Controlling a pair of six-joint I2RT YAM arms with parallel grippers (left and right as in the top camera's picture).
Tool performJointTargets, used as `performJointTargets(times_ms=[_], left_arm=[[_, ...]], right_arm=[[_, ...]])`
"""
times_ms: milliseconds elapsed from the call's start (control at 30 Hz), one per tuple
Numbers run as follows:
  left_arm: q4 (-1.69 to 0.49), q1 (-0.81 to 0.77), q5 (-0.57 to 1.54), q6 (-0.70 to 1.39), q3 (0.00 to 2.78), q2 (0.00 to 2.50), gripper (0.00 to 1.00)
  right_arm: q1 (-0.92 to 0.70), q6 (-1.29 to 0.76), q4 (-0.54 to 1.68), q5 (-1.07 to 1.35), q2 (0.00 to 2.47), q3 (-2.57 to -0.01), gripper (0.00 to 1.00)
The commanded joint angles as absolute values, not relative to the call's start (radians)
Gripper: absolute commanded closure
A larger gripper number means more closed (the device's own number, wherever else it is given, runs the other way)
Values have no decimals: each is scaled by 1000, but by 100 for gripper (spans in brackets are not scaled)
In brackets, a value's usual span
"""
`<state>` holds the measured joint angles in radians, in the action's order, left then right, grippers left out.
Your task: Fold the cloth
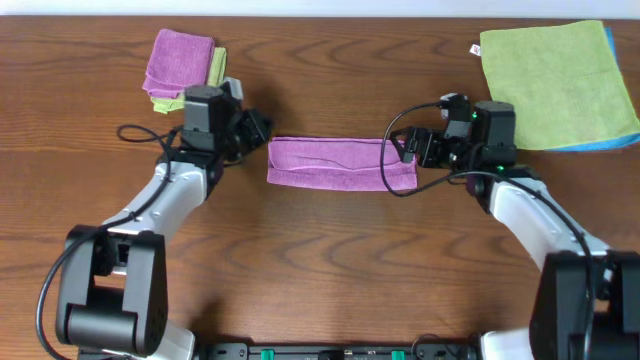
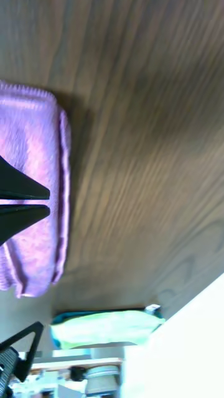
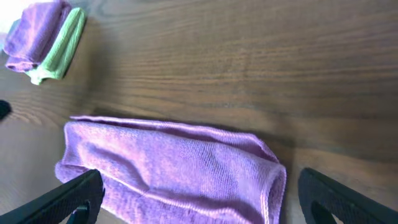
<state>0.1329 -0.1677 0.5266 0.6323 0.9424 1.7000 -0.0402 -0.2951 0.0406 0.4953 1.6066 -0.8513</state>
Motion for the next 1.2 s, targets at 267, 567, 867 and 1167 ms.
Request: performJointTargets(times_ms=[267,567,867,1167], left_arm=[[38,-286,395,552,959,1797,94],[7,-297,324,545,958,1880,94],[4,-298,303,546,958,1893,94],[4,-298,304,546,958,1893,94]], right_arm=[[-31,-353,170,501,1600,-863,1],[-31,-366,176,501,1670,-862,1],[-34,-379,171,514,1770,-862,1],[-81,-408,108,528,1813,-862,15]])
